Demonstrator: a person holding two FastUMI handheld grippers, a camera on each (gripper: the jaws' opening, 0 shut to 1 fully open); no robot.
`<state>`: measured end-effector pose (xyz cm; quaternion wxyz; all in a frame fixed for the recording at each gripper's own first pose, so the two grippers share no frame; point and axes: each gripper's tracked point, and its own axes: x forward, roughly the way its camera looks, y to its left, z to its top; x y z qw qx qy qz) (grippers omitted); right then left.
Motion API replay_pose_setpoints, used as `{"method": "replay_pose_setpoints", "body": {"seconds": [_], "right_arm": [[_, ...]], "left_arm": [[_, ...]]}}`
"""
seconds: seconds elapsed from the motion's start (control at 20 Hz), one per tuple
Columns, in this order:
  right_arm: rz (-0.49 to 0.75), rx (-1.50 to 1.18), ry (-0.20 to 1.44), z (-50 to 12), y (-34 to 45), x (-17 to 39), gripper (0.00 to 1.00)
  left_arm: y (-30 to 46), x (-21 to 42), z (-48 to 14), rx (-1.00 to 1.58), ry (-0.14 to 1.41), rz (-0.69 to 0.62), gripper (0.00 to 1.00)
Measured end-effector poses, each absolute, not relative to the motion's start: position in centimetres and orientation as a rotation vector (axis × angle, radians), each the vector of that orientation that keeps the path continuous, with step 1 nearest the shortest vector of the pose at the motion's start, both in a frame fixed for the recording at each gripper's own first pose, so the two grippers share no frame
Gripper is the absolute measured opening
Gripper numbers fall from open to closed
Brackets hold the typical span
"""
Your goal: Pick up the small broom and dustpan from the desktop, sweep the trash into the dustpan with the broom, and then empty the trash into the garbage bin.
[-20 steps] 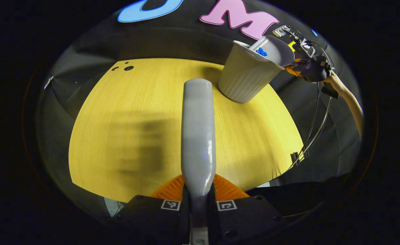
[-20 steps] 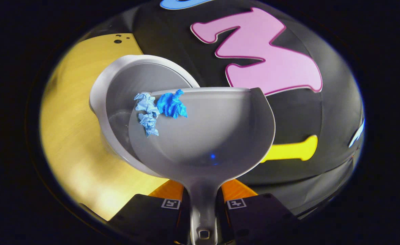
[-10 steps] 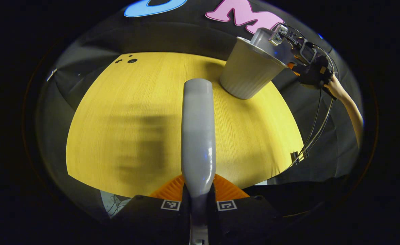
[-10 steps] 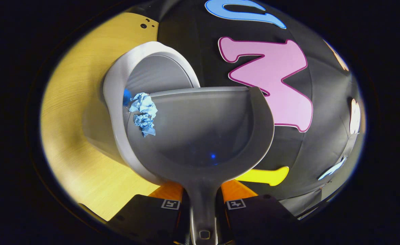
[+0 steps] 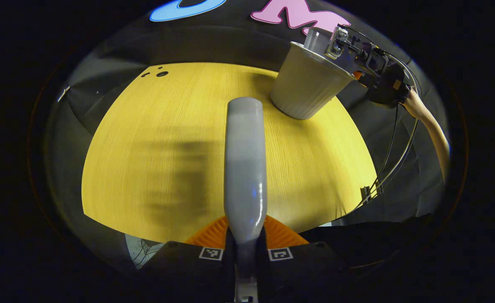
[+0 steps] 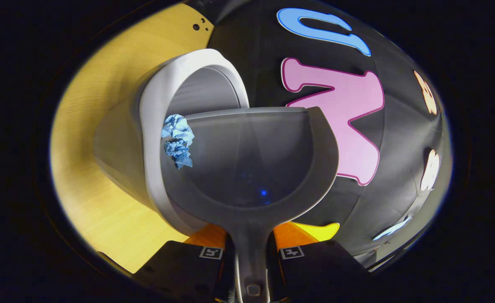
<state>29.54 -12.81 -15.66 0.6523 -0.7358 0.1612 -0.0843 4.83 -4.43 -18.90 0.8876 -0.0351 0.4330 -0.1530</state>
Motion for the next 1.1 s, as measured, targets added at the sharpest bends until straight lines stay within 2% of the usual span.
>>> {"method": "replay_pose_setpoints", "body": {"seconds": [0.2,0.4,0.85,1.1], "right_arm": [[-0.131,-1.852,0.295,-15.5,-11.3,30.5,0.34],[-0.101,-1.863,0.275,-15.3,-11.1,31.2,0.34],[-0.059,-1.345,0.389,-16.0,-13.6,31.8,0.34],[0.015,-0.973,0.49,-17.0,-14.1,31.6,0.35]], "left_arm": [[-5.1,5.2,-18.8,-0.071,0.902,-0.312,0.24],[-5.9,5.7,-18.9,-0.078,0.901,-0.306,0.25],[-5.7,7.5,-17.2,-0.077,0.849,-0.169,0.24],[-4.8,8.3,-15.0,-0.043,0.777,-0.082,0.24]]}}
